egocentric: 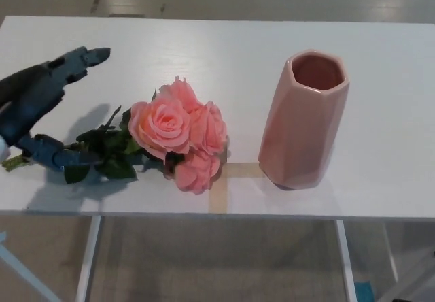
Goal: Use the left hand to pick up the rose and then lift and insert it into the pink vase.
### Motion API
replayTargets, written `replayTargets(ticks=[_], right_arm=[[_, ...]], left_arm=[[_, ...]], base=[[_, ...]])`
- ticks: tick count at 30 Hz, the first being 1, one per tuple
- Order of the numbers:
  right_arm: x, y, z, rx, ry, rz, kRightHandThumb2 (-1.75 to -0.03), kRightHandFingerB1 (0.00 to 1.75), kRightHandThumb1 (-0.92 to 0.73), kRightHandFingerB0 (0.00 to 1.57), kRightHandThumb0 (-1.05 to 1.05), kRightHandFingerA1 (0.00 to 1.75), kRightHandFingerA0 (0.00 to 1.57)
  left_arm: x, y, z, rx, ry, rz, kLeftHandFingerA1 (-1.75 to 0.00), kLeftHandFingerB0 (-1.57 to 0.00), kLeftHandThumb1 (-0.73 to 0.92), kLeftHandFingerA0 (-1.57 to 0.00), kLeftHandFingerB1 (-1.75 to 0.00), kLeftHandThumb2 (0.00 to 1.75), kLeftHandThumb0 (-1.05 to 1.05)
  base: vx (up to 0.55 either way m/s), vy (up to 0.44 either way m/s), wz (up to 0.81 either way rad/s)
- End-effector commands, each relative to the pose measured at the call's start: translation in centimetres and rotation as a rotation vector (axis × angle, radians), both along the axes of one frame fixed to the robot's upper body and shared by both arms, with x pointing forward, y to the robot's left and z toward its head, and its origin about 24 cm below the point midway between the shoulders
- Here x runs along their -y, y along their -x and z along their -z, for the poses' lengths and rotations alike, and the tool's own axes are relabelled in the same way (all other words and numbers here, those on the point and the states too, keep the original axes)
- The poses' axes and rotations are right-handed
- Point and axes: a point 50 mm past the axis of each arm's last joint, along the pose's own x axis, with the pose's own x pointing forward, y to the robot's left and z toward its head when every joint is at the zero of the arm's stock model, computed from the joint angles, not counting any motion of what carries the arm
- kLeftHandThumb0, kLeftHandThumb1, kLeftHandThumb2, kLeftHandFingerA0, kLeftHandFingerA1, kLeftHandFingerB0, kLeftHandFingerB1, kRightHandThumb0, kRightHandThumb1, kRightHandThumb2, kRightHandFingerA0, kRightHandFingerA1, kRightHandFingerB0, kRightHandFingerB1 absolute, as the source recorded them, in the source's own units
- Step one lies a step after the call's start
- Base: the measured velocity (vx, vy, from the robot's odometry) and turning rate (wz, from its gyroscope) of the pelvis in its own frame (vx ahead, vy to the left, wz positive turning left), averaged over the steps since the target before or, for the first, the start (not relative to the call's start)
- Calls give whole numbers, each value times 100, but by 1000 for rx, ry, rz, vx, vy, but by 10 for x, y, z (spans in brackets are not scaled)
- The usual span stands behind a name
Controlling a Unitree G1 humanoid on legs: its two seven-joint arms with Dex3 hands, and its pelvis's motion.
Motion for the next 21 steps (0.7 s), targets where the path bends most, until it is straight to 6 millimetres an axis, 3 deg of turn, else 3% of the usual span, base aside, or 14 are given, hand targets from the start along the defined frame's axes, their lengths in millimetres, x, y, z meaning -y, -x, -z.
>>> replayTargets(ticks=[1, 5, 9, 10, 11, 12, 21], right_arm=[[2, 2, 0, 1, -15, -1, -59, 46, -64, 53, -25, 50, 59], [2, 2, 0, 3, -13, -3, -59, 46, -64, 53, -25, 50, 59], [2, 2, 0, -2, -11, -6, -59, 46, -64, 53, -25, 50, 59], [3, 3, 0, -4, -14, -4, -59, 46, -64, 53, -25, 50, 59], [3, 3, 0, -5, -15, -3, -59, 46, -64, 53, -25, 50, 59], [3, 3, 1, -5, -17, -2, -59, 46, -64, 53, -25, 50, 59], [3, 1, -1, 6, -17, -7, -59, 46, -64, 53, -25, 50, 59]], left_arm=[[-6, -17, 19, -142, -251, -138, -13, 0, 32, 0, -20, 69, -44], [-5, -19, 21, -146, -260, -138, -13, 0, 32, 0, -20, 69, -44], [0, -25, 34, -171, -267, -131, -14, 0, 33, 0, -20, 70, -46], [4, -28, 38, -176, -270, -134, -13, 0, 43, 0, -23, 54, -46], [6, -29, 40, -178, -272, -135, -13, 0, 43, 0, -23, 54, -46], [6, -29, 41, -180, -272, -139, -13, 0, 33, 0, -20, 71, -48], [15, -39, 46, -188, -259, -165, -12, 0, 34, 0, -20, 71, -49]], base=[[0, 0, 0], [0, 0, 0], [0, 0, 0], [0, 0, 0], [0, 0, 0], [0, 0, 0], [0, 0, 0]])
